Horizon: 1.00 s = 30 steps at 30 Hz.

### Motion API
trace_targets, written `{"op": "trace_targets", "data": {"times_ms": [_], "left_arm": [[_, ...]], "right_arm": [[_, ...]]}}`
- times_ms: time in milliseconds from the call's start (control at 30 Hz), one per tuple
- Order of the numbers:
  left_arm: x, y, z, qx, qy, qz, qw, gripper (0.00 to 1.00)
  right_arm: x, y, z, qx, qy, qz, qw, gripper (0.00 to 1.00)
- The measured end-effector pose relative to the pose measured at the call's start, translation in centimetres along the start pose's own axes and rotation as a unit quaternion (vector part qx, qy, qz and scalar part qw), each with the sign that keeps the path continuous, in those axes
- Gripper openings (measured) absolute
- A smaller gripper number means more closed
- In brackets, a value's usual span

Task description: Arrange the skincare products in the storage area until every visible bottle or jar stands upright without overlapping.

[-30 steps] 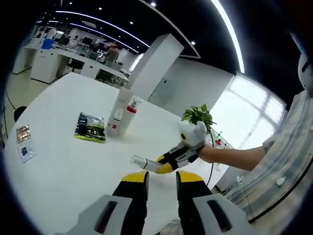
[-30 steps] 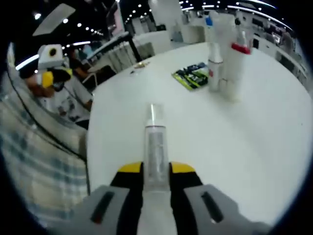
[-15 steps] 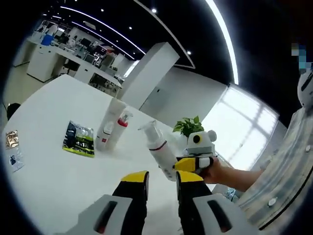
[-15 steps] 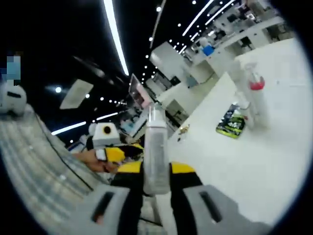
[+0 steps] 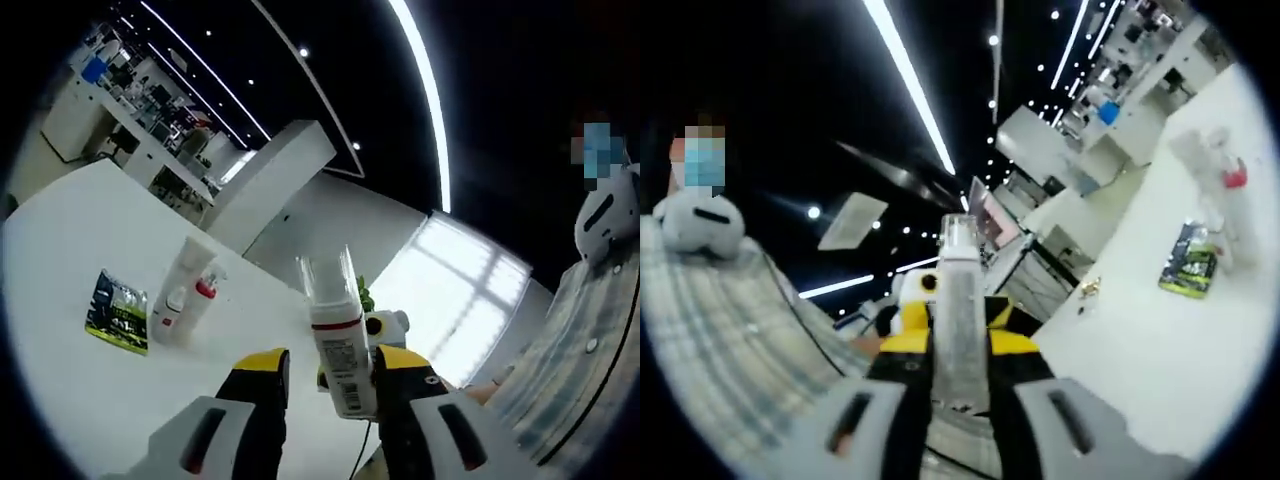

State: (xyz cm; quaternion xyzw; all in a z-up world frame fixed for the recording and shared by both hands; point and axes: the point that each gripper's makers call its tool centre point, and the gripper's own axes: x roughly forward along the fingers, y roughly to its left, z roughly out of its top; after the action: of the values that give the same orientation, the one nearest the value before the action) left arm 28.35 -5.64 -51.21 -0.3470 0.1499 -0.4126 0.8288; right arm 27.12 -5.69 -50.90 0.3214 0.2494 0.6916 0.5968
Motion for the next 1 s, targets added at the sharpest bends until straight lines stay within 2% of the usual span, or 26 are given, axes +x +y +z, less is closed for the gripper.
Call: {"op": "trace_targets", "data": {"times_ms": [233,400,500,533,567,700,833,867,933,1000], "left_arm": [[0.0,-1.6,0.3,-0.034,-0.007,-0.05,0.9981,0.24],[-0.1,-1.8,0.2,-0.053,0.0,-0.057,0.997,0.22],[-0.2,-1.4,0.1,-0.061,0.003,-0.046,0.9971,0.22],[-0.3,-0.9,0.0,-0.06,0.004,-0.03,0.9977,0.22],[-0.4,-0.4,0.0,-0.055,0.007,-0.014,0.9984,0.21],[-0.4,0.7,0.0,-0.031,0.011,0.027,0.9991,0.21],[-0.6,2.5,0.1,-0.02,0.023,0.086,0.9958,0.2],[-0.7,3.0,0.1,-0.024,0.025,0.103,0.9941,0.2],[-1.0,4.3,0.1,-0.026,0.033,0.143,0.9888,0.2],[-1.3,5.0,0.0,-0.025,0.04,0.169,0.9845,0.2]], "right_arm": [[0.9,0.7,-0.7,0.02,0.0,0.025,0.9995,0.18],[1.1,0.8,-1.0,0.035,0.008,0.034,0.9988,0.18],[1.2,0.4,-1.1,0.026,0.011,0.023,0.9993,0.19],[1.2,0.1,-1.0,0.018,0.011,0.015,0.9997,0.19],[1.2,-0.7,-0.9,-0.01,0.011,-0.003,0.9999,0.19],[1.7,-1.7,-1.3,-0.07,0.035,-0.046,0.9959,0.22],[2.3,-2.5,-1.8,-0.137,0.076,-0.093,0.9832,0.3],[2.3,-2.9,-1.7,-0.161,0.084,-0.113,0.9769,0.29],[2.4,-3.7,-1.4,-0.212,0.103,-0.161,0.9586,0.28],[2.4,-4.3,-1.4,-0.245,0.122,-0.191,0.9427,0.27]]}}
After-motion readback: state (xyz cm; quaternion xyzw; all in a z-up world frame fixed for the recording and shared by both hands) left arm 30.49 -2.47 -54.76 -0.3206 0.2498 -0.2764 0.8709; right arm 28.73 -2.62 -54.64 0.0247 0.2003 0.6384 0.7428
